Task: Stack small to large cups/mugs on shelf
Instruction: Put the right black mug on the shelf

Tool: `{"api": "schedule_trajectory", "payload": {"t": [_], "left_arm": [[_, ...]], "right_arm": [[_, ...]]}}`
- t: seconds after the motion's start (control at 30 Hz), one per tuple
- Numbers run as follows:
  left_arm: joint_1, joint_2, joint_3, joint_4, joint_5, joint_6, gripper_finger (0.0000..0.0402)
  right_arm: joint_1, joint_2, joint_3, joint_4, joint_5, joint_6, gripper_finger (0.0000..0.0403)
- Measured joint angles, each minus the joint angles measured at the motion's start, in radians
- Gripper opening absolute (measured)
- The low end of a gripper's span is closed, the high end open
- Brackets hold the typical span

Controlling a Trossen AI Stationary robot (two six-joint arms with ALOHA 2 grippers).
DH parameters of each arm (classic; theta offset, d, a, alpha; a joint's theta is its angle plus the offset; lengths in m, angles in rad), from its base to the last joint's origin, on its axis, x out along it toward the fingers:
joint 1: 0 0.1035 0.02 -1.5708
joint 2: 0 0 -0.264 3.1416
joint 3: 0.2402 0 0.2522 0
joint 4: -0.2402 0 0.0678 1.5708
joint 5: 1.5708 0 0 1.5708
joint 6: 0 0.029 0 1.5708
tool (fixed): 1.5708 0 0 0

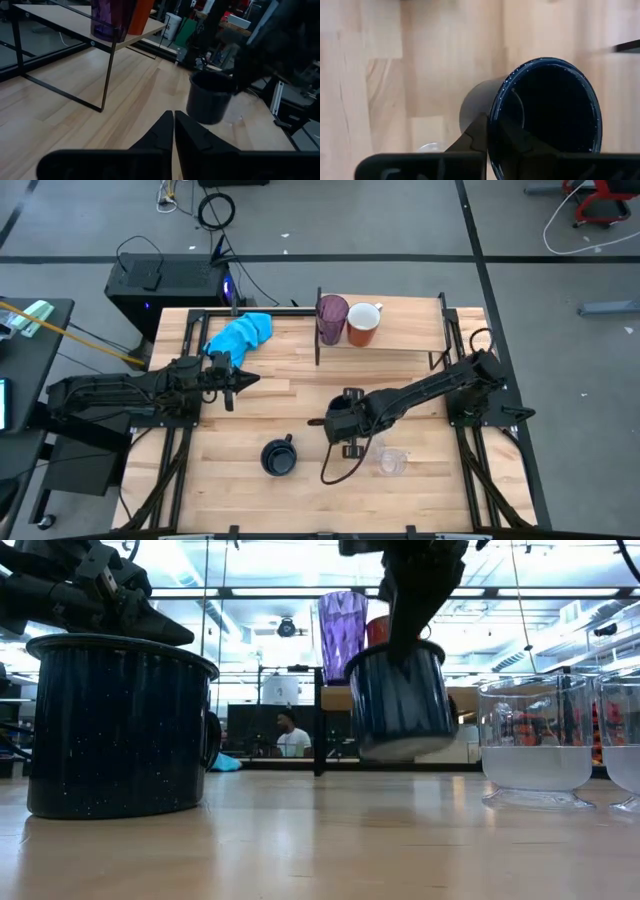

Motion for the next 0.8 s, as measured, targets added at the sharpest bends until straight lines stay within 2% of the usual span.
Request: {"api": "schedule_trajectory", "payload": {"t": [0.23, 0.47, 0.8], "left_arm": [[0.000, 0.000, 0.000, -0.001, 0.000, 0.000, 0.0012], [0.000, 0.000, 0.000, 0.000, 0.000, 0.000, 0.0023], [0.000, 0.000, 0.000, -0.001, -0.011, 0.000, 0.0013]], "right_arm": [[0.000, -0.092, -0.099, -0.011, 0.041, 0.043, 0.0024], [-0.001, -0.217, -0.217, -0.067, 0.111, 0.133, 0.0024], [-0.002, -0.347, -0.226, -0.243, 0.203, 0.069, 0.0024]]}}
